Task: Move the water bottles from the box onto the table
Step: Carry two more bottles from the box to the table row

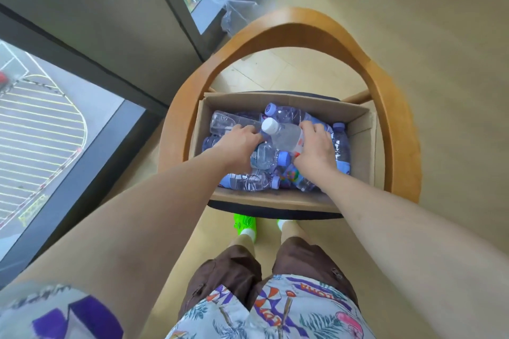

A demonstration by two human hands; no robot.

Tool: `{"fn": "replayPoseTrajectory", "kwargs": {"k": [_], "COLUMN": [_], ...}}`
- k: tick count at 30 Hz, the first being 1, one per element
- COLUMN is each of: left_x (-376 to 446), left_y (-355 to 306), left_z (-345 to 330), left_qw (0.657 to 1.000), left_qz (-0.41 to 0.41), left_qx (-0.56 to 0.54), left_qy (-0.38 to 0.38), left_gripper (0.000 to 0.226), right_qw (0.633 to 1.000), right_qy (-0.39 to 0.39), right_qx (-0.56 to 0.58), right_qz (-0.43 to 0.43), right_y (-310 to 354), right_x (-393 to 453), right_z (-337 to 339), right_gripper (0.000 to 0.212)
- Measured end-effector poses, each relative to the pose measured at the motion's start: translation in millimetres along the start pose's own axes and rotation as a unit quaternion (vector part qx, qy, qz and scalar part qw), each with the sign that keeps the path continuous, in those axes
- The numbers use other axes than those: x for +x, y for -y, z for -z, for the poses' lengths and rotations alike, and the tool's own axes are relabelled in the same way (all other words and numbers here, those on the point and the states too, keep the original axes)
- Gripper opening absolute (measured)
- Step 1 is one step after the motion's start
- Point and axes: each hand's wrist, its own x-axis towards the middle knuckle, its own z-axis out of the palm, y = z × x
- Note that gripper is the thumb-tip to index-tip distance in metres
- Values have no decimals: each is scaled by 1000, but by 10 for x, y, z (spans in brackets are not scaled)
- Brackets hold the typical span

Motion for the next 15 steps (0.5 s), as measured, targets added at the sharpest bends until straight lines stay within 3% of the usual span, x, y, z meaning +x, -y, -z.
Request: {"fn": "replayPoseTrajectory", "kwargs": {"k": [6,8,11,15], "left_x": [-227,-334,-538,-834], "left_y": [83,96,83,21], "left_z": [317,524,908,1400], "left_qw": [983,958,921,864], "left_qz": [51,88,119,129], "left_qx": [-155,-242,-314,-376], "left_qy": [-82,-126,-198,-310], "left_gripper": [85,76,49,45], "right_qw": [995,993,992,989], "right_qy": [-30,-41,-59,-61], "right_qx": [67,91,106,135], "right_qz": [-61,-60,-35,-10], "right_y": [230,354,611,1007], "right_x": [-185,-229,-254,-203], "right_z": [427,642,994,1440], "right_gripper": [63,74,74,80]}}
